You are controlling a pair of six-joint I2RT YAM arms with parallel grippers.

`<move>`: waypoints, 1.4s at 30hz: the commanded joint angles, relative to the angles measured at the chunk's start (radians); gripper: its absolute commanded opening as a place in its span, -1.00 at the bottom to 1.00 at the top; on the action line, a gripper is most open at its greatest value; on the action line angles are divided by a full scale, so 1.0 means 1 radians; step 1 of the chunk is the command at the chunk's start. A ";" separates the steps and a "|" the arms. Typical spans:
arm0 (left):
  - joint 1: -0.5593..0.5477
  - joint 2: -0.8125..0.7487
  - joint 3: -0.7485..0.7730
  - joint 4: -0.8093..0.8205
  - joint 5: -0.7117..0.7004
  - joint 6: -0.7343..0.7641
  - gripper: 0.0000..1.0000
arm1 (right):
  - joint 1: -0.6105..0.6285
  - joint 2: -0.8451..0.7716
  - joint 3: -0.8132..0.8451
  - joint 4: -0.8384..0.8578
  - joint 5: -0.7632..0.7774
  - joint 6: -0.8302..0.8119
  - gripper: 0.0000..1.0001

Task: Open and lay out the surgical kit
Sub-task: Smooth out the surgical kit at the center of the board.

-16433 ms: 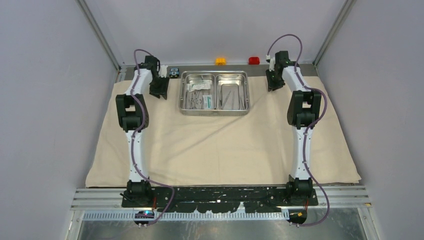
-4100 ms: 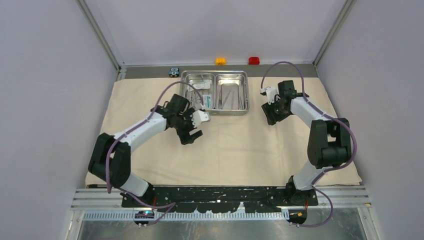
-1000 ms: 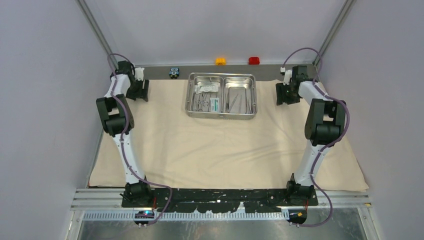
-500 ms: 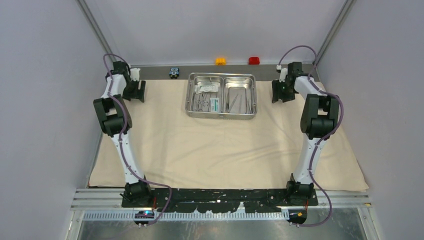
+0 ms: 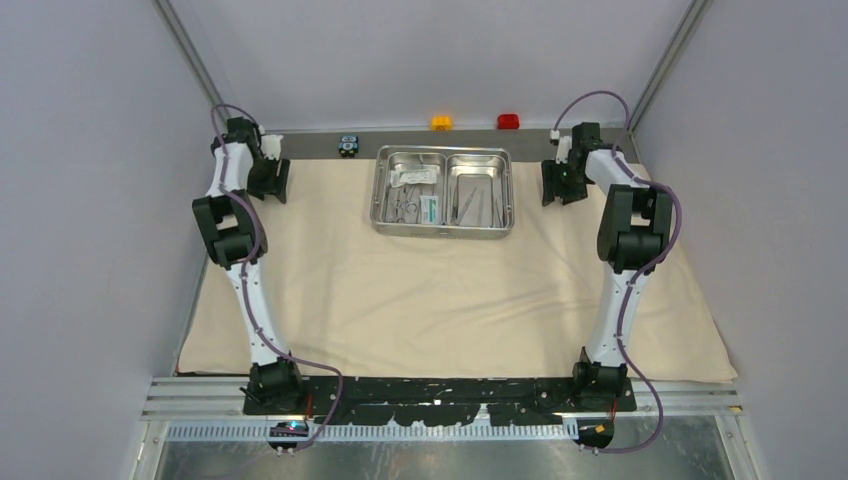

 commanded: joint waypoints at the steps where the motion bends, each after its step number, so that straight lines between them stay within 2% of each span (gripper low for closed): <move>1: 0.026 0.082 -0.025 0.005 -0.103 0.076 0.17 | 0.003 0.013 0.050 -0.005 0.022 0.013 0.20; 3: 0.027 0.076 -0.043 0.014 -0.112 0.083 0.05 | 0.003 0.032 0.073 -0.016 0.033 0.018 0.21; 7: 0.030 0.055 -0.100 0.049 -0.169 0.101 -0.01 | 0.003 0.063 0.115 -0.043 0.063 0.023 0.20; 12: 0.052 0.035 -0.181 0.103 -0.211 0.122 0.04 | -0.022 0.068 0.128 -0.040 0.087 0.021 0.27; 20: 0.110 0.035 -0.213 0.119 -0.200 0.116 0.10 | -0.092 0.214 0.311 -0.191 0.091 0.043 0.45; 29: 0.112 0.023 -0.203 0.114 -0.197 0.113 0.18 | -0.172 0.240 0.353 -0.239 0.155 0.005 0.46; 33: 0.114 -0.001 -0.197 0.112 -0.191 0.109 0.33 | -0.221 0.153 0.294 -0.239 0.176 -0.045 0.46; 36: 0.116 -0.054 -0.215 0.124 -0.149 0.084 0.43 | -0.280 0.020 0.212 -0.232 0.055 -0.078 0.46; 42: 0.115 -0.237 -0.335 0.206 -0.019 0.032 0.62 | -0.296 -0.420 -0.188 -0.174 -0.104 -0.287 0.46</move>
